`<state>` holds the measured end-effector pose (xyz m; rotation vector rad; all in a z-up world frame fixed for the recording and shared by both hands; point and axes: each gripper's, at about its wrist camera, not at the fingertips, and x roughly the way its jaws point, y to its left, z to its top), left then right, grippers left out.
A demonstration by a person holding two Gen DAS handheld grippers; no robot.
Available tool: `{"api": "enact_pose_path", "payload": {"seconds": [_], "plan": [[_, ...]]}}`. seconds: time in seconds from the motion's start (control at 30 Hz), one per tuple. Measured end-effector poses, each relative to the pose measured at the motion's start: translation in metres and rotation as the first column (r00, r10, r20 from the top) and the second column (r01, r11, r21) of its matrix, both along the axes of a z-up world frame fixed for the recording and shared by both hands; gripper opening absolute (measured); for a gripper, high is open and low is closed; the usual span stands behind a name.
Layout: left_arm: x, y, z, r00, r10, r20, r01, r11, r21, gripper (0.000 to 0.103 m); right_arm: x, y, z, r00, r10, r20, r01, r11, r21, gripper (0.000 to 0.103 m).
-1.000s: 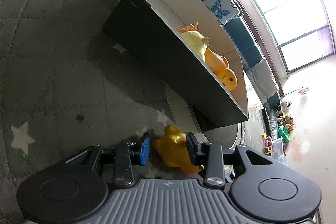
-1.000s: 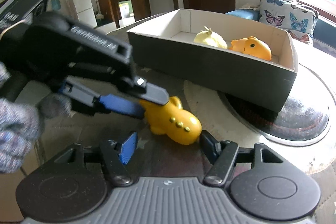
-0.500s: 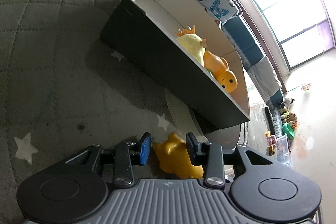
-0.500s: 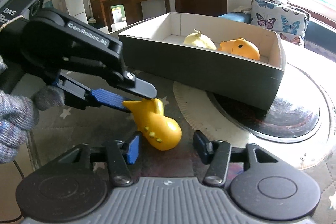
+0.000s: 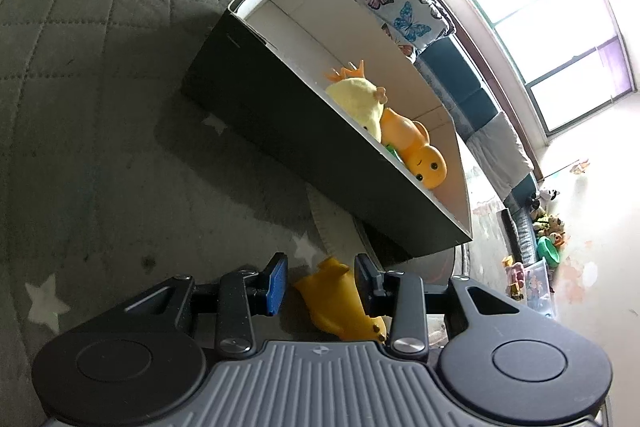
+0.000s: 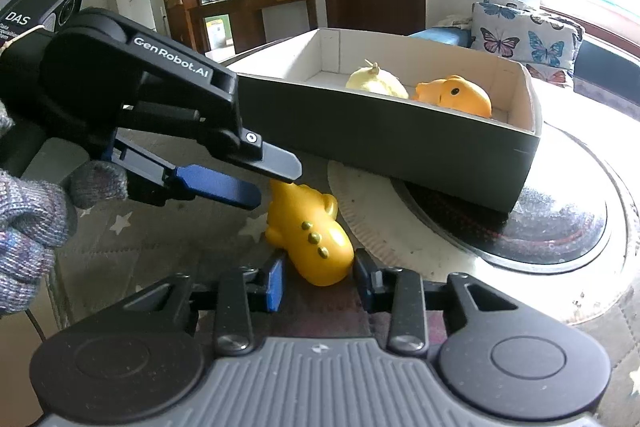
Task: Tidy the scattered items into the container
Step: 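Close both grippers on the yellow rubber duck beside the box, then lift the yellow rubber duck with both grippers over the box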
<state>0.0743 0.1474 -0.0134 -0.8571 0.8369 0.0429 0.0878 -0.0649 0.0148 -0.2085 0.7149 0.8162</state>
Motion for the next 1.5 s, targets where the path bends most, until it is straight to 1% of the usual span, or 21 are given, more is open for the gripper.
{"api": "enact_pose_path", "payload": {"seconds": [0.17, 0.3, 0.63, 0.83, 1.03, 1.17, 1.27, 1.4, 1.5], "plan": [[0.007, -0.005, -0.005, 1.000, -0.029, 0.003, 0.029, 1.000, 0.003, 0.039, 0.001, 0.000, -0.001, 1.000, -0.007, -0.001, 0.007, 1.000, 0.004, 0.033], [0.011, -0.007, -0.009, 0.999, -0.035, 0.001, 0.035, 0.999, 0.003, 0.040, 0.002, 0.001, -0.001, 1.000, -0.013, -0.001, 0.013, 1.000, 0.009, 0.032], [0.007, -0.009, -0.007, 0.998, -0.049, 0.025, 0.049, 0.998, 0.028, 0.040, 0.001, 0.001, -0.001, 1.000, -0.018, -0.001, 0.018, 1.000, 0.015, 0.032], [-0.003, -0.009, 0.010, 0.997, -0.043, 0.060, 0.040, 0.998, 0.047, 0.040, -0.005, 0.001, 0.010, 1.000, -0.002, 0.028, 0.002, 1.000, 0.027, 0.032], [-0.002, -0.007, 0.039, 0.992, -0.032, 0.125, 0.023, 0.997, 0.072, 0.040, -0.002, 0.004, 0.036, 0.996, 0.007, 0.088, -0.012, 0.999, 0.051, 0.032], [0.012, -0.003, 0.057, 0.985, -0.033, 0.167, 0.020, 0.997, 0.079, 0.040, 0.009, 0.009, 0.054, 0.992, 0.007, 0.129, -0.015, 0.998, 0.064, 0.032], [0.026, 0.000, 0.067, 0.981, -0.027, 0.191, 0.009, 0.995, 0.097, 0.040, 0.022, 0.016, 0.064, 0.989, 0.004, 0.146, -0.015, 0.997, 0.070, 0.032], [0.050, 0.004, 0.072, 0.980, -0.014, 0.197, -0.006, 0.995, 0.102, 0.040, 0.043, 0.027, 0.070, 0.987, 0.004, 0.160, -0.014, 0.998, 0.061, 0.032], [0.066, 0.006, 0.069, 0.982, -0.015, 0.188, -0.002, 0.996, 0.089, 0.038, 0.056, 0.032, 0.072, 0.985, -0.003, 0.170, -0.003, 0.999, 0.040, 0.032]]}}
